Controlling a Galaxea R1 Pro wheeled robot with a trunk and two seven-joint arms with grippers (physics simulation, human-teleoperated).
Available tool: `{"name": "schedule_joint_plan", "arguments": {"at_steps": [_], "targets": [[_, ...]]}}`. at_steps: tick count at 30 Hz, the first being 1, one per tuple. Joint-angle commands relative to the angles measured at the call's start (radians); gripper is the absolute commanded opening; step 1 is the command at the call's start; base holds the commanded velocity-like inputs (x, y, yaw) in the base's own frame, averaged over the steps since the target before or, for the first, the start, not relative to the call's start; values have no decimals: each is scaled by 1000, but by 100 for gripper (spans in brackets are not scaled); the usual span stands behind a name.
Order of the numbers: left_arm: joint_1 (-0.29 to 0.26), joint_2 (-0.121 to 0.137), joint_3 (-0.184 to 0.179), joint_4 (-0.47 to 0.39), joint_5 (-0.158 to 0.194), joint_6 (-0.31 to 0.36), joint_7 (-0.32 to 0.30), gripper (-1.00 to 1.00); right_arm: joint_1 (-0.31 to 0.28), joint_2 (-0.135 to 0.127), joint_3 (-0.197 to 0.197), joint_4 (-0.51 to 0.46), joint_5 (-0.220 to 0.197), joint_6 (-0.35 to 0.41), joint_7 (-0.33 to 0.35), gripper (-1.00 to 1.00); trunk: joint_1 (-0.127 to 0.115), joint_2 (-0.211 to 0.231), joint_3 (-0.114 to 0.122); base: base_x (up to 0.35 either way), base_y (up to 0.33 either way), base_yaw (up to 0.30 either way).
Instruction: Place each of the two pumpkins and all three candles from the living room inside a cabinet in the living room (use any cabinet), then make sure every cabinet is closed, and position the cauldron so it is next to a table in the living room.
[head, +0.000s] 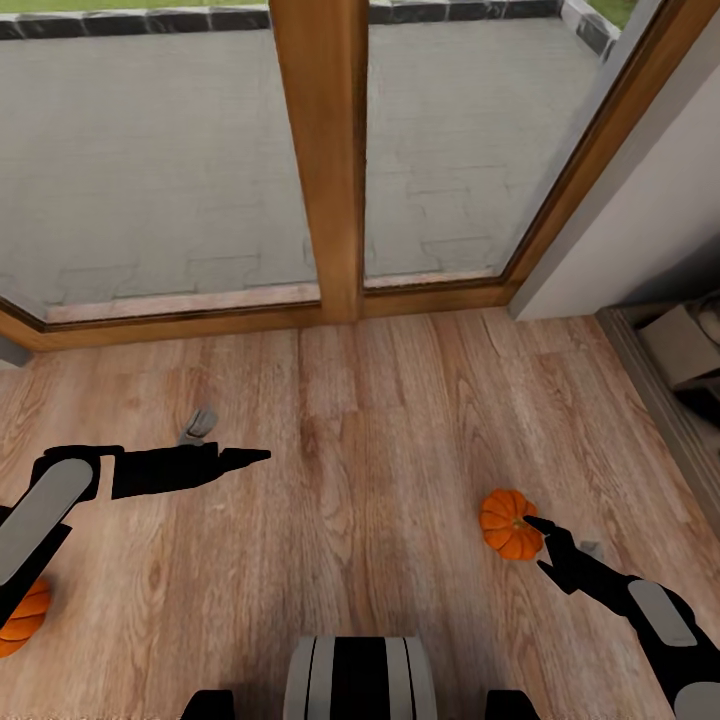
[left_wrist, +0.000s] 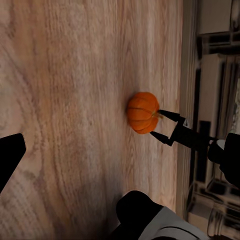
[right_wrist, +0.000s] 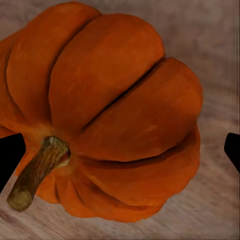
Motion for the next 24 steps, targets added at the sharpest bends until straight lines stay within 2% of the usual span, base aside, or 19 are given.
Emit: {"name": "schedule_joint_plan", "arguments": {"at_steps": [1, 5, 9, 24], "targets": [[-1, 1, -1, 1, -9, 1, -10, 100, -1, 1, -4, 0, 2, 6, 3, 100, 0, 0, -5, 0, 0, 0], [-1, 1, -1, 0, -9, 1, -11, 100, -1, 1, -4, 1, 2, 6, 3, 100, 0, 0, -5, 0, 0, 0], [-1, 1, -1, 0, -9, 1, -10, 100, -1, 1, -3, 1, 2, 6, 3, 100, 2, -1, -20, 0, 0, 0], [-1, 1, -1, 0, -9, 1, -11, 100, -1, 2, -1, 2, 4, 7, 3, 100, 2, -1, -20, 0, 0, 0]]}}
